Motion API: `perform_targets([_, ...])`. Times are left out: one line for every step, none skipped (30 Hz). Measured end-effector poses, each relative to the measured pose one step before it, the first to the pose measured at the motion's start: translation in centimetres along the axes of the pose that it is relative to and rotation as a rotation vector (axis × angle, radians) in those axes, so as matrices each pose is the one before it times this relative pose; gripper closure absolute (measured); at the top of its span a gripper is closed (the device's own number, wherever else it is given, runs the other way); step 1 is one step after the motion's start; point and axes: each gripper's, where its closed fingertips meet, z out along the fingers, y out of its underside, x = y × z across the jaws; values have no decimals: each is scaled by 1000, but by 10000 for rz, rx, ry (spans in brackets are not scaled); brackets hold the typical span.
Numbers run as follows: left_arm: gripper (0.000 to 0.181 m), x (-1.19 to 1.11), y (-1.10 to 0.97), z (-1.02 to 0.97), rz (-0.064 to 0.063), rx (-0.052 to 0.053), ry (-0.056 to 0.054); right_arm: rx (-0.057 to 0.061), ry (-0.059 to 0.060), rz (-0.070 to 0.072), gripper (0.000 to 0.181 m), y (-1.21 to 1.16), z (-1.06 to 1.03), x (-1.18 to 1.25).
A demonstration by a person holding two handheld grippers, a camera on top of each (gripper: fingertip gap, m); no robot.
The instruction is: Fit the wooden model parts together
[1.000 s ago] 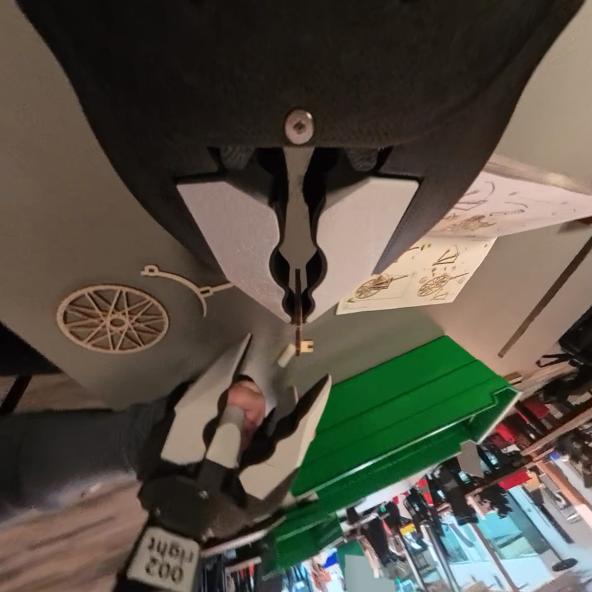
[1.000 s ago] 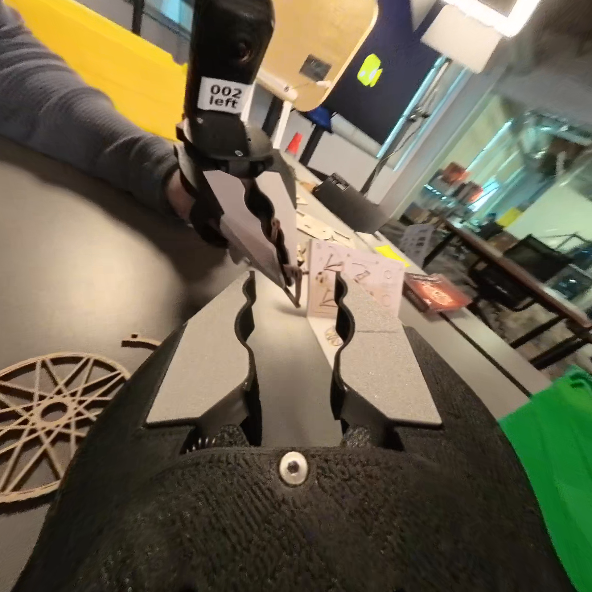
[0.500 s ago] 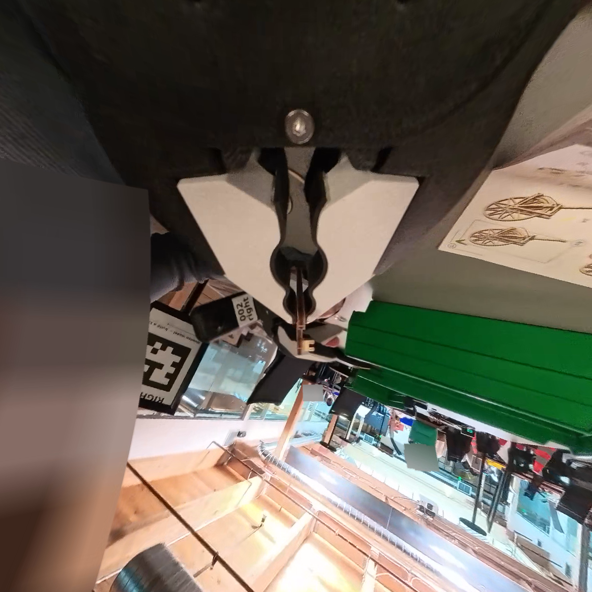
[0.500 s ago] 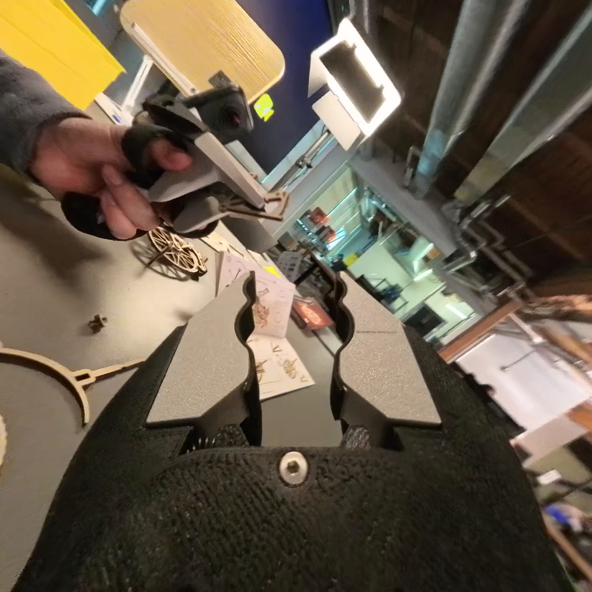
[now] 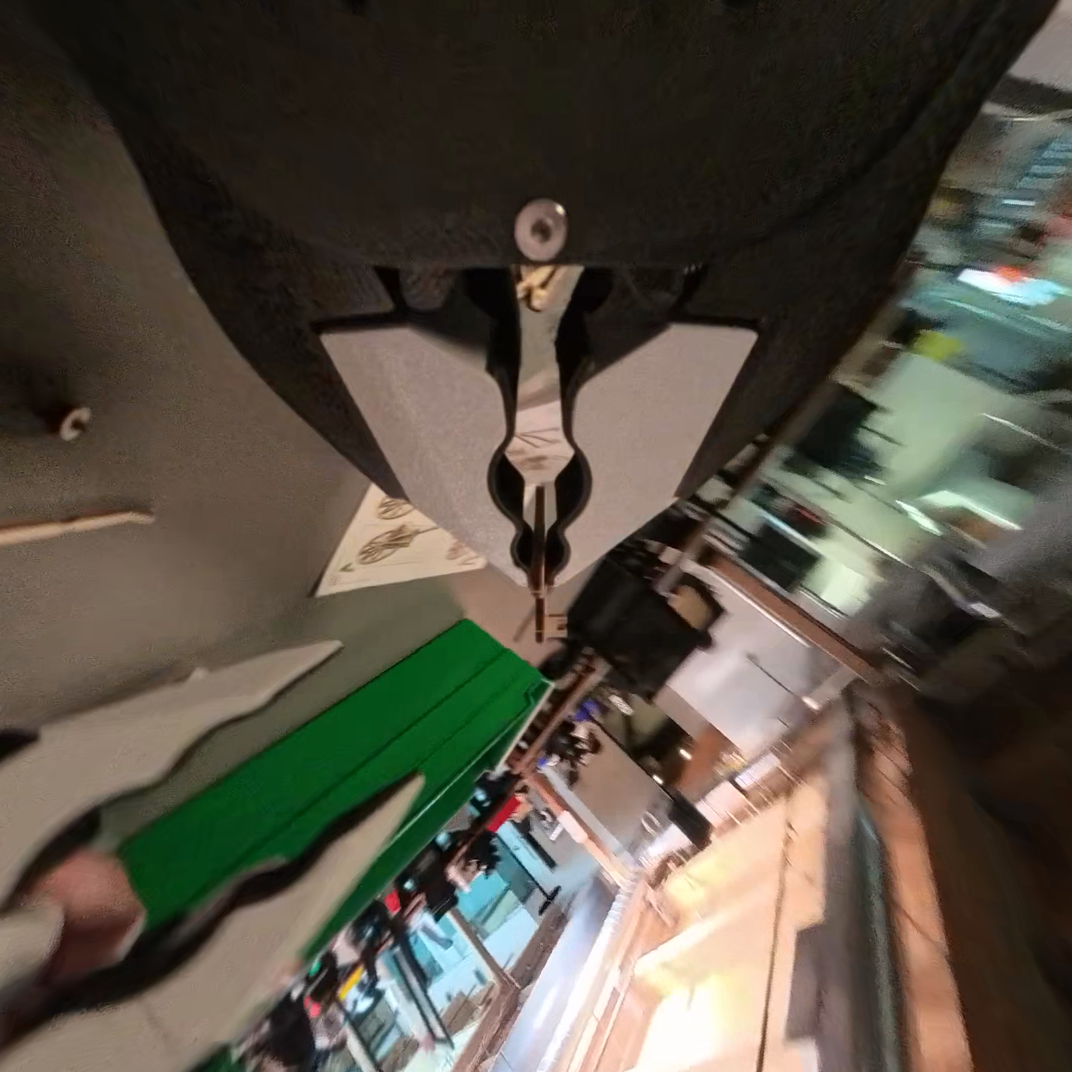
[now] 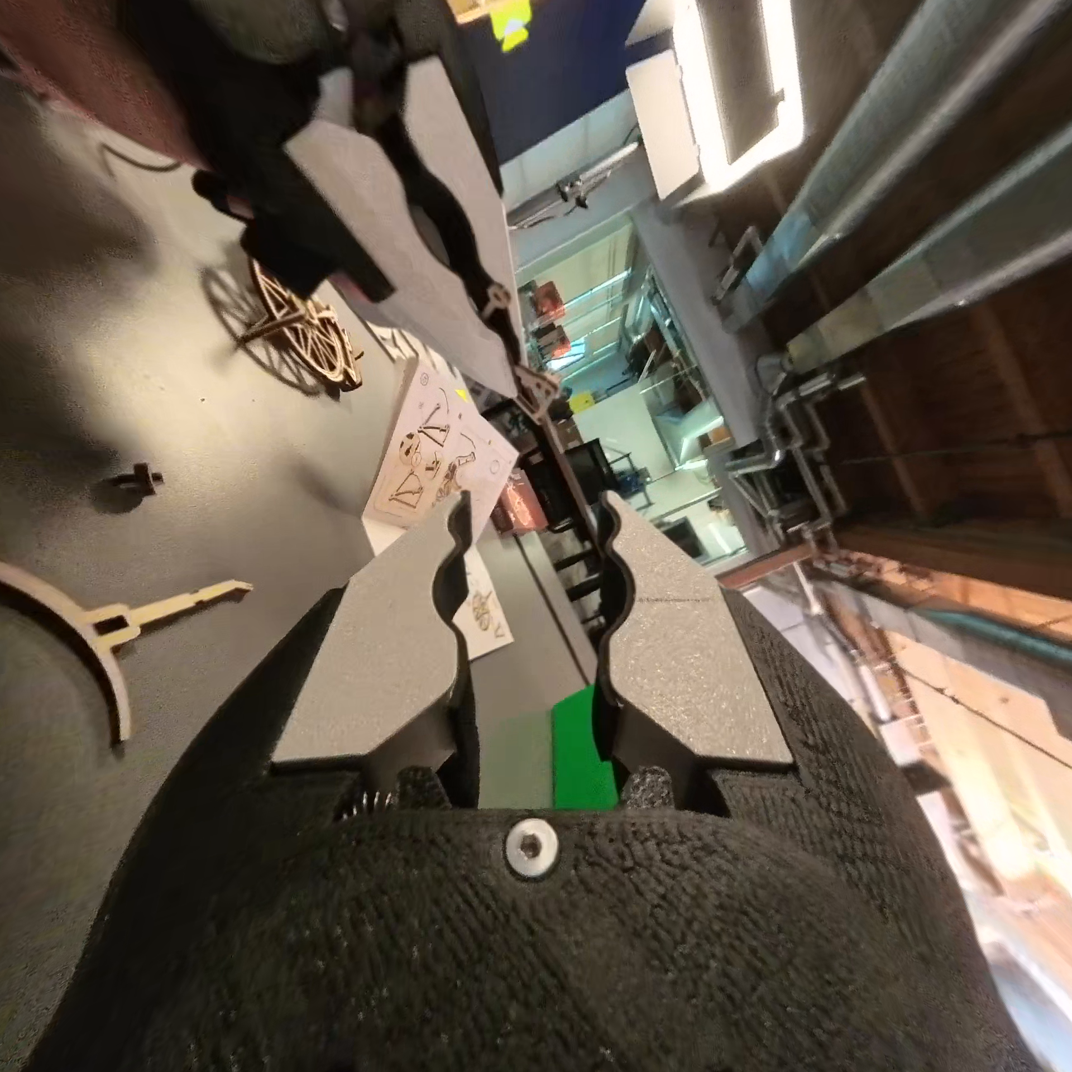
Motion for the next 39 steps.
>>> perform_targets([180, 408, -397, -86, 985, 52, -187, -59, -55, 208, 142, 155, 42, 17])
perform_targets([180, 486, -430, -40, 838, 37, -69, -12, -31, 134, 144, 66, 2, 1])
perform_targets([180, 439, -419, -48, 656, 54, -35, 58, -62, 117, 144, -80, -25, -47])
perform_targets([181, 344, -343, -50, 536, 53, -12, 62, -39, 89, 145, -94, -36, -22])
perform_targets([181, 121, -246, -50, 579, -7, -112, -27, 17, -1, 145, 58, 5, 22])
perform_targets([181, 36, -239, -59, 620, 8, -158, -43, 15, -108, 145, 101, 35, -24])
perform_targets([181, 240, -336, -94, 508, 110, -39, -24, -12, -196, 145, 50, 53, -115])
perform_targets([180, 401, -352, -95, 296, 131, 93, -49, -51, -221, 146, 72, 68, -216])
perform_targets([181, 288, -255, -38, 130, 78, 88, -72, -77, -208, 147, 81, 87, -260])
perform_targets([181, 64, -154, -19, -19, 49, 33, -60, -49, -187, 148, 64, 88, -209])
perform_targets([181, -44, -94, -18, -180, 58, 30, -57, -28, -121, 149, 75, 58, -127])
perform_targets([181, -130, -54, -28, -471, 80, 42, -47, -1, -24, 149, 78, 41, -38])
perform_targets([181, -410, -116, -66, -825, 105, 39, -28, 45, 65, 149, 97, 20, 117])
perform_targets([181, -882, -432, -159, -1325, 210, -17, -28, 78, 152, 149, 146, 3, 222])
perform_targets([180, -1130, -951, -257, -1978, 361, 78, -24, 67, 213, 149, 168, 6, 257])
perform_targets([180, -724, -1324, -225, -2382, 477, 399, -9, 67, 215, 149, 157, -14, 258])
perform_targets([180, 48, -1426, -186, -2457, 495, 854, 23, 104, 203, 149, 72, -49, 309])
perform_targets([181, 717, -1315, -138, -1996, 475, 1168, 104, 127, 197, 149, -100, -102, 353])
perform_targets([181, 336, -551, 83, -1448, 135, 771, 217, 125, 184, 149, -341, -185, 341])
perform_targets([180, -414, 401, 250, -1032, -387, 183, 347, 92, 173, 148, -573, -258, 286])
perform_targets([180, -174, 527, 224, -721, -412, 293, 409, -16, 160, 146, -690, -283, 96])
perform_targets([180, -24, 581, 235, -625, -401, 353, 330, -72, 148, 145, -537, -218, -17])
perform_targets([180, -253, 778, 249, -444, -475, 125, 237, -99, 186, 144, -353, -138, -47])
perform_targets([180, -624, 873, 232, -127, -435, -224, 180, -151, 294, 144, -186, -106, -52])
perform_targets([180, -298, 806, 210, 97, -308, -96, 75, -104, 364, 143, 43, -85, 68])
perform_targets([180, 217, 760, 209, 212, -279, 207, 94, -130, 512, 143, 57, -97, 125])
perform_targets([180, -7, 592, 144, 451, -212, -27, 206, -328, 733, 142, -82, -181, -58])
perform_targets([180, 3, 528, 57, 851, -223, -99, 352, -386, 907, 142, -276, -308, 12])
perform_targets([180, 281, 419, 2, 1129, -179, 25, 342, -289, 923, 143, -268, -369, 205])
perform_targets([180, 446, 261, -71, 1200, -29, 65, 259, -249, 869, 145, -136, -326, 209])
perform_targets([180, 309, 25, -135, 991, 159, -90, 242, -378, 749, 150, -224, -241, -78])
perform_targets([180, 95, 35, -123, 641, 150, -213, 229, -370, 507, 153, -292, -122, -280])
perform_targets([180, 46, 217, -54, 273, 19, -171, 117, -419, 301, 155, -101, 23, -514])
perform_targets([180, 204, 230, -15, 51, -14, 5, -47, -423, 195, 156, 77, 124, -587])
perform_targets([180, 344, 62, -23, -29, 75, 145, -86, -436, 248, 158, 204, 168, -612])
perform_targets([180, 454, -46, 5, -26, 112, 263, -110, -492, 295, 158, 227, 191, -653])
perform_targets([180, 314, -69, 16, -44, 99, 202, -90, -410, 239, 158, 188, 166, -510])
perform_targets([180, 191, 10, 36, -83, 50, 165, -64, -255, 170, 159, 98, 81, -237])
perform_targets([180, 298, 108, 60, -110, -23, 263, 31, -127, 101, 163, -37, -29, -70])
